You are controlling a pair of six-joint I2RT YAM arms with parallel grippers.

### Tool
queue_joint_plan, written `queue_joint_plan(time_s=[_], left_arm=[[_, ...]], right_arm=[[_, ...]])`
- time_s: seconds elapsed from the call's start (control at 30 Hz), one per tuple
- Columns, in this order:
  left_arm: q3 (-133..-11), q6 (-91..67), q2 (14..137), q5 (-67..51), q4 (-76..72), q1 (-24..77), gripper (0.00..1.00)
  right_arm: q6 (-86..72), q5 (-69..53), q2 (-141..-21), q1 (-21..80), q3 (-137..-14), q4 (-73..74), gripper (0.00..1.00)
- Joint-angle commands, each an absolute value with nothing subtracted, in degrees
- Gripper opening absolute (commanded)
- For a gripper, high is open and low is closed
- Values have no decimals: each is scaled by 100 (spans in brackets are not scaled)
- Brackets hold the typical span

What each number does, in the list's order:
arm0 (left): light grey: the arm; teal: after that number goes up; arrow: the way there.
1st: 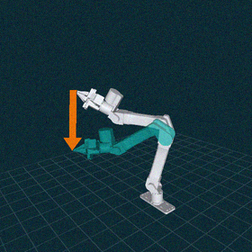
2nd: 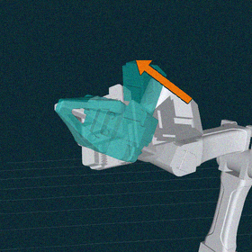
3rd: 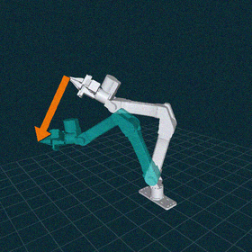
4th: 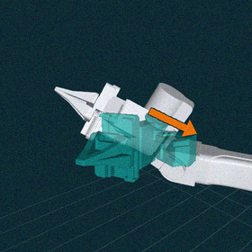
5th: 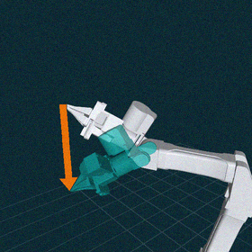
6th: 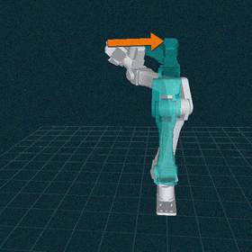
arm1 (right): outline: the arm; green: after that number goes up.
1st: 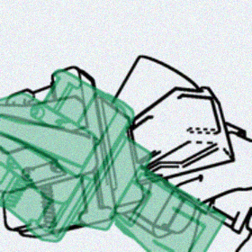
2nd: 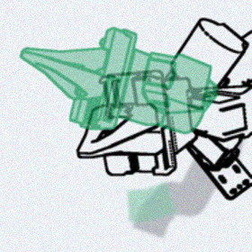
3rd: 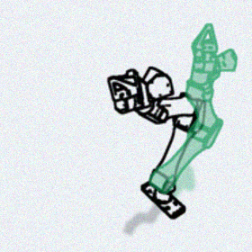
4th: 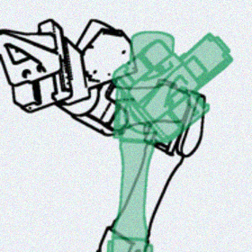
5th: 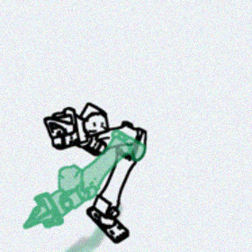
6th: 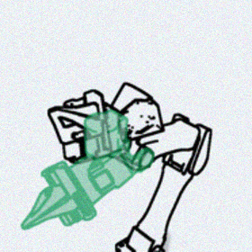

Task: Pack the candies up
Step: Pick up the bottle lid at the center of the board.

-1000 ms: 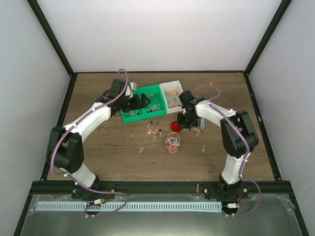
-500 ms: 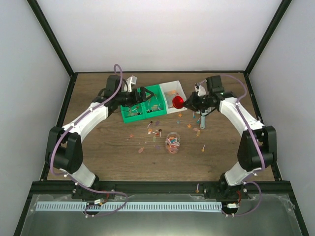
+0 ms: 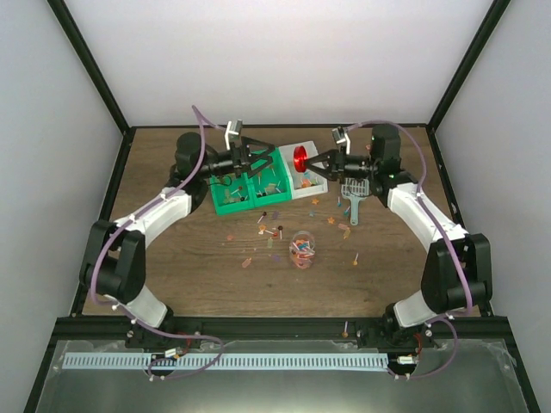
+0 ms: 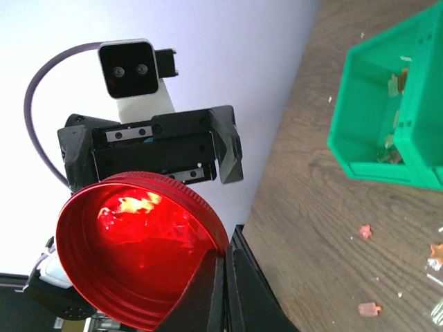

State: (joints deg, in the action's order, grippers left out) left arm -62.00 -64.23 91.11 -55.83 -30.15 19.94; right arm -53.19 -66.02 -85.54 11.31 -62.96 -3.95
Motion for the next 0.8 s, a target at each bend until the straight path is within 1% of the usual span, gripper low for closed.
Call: queue_joint_plan(time_s=[0.0, 0.1, 0.17, 0.33, 0.43, 0.5, 0.6, 0.77], left_arm=[[-5948, -9126, 9562, -6296, -5800, 2121, 100], [-5824, -10834, 9995, -6171, -7634, 2282, 100], [-5930, -11470, 10220, -6104, -8184, 2419, 100], [-6210, -11448, 10310, -6102, -7765, 2740, 100], [-6155, -11870, 10356, -5737, -8204, 2755, 100], [-6152, -12247, 10414, -5594, -8741, 2749, 100], [-6174, -12560, 10494, -5457, -9098, 2750, 100], [-6184, -12167, 10396, -5564, -8558, 2759, 100]], right_arm=[[-4570, -6693, -8347, 1108, -6771, -509, 1], [-4039, -6589, -8328, 1112, -6960, -185, 1], [-3746, -6597, -8364, 1132, -7075, 19, 1], [-3420, -6652, -8338, 1186, -7195, 122, 1], [-3316, -6699, -8311, 1181, -7219, 162, 1], [-3361, -6795, -8298, 1181, -7188, 68, 1], [-3398, -6873, -8284, 1184, -7140, -15, 1], [-3323, -7006, -8262, 1182, -7119, 66, 1]])
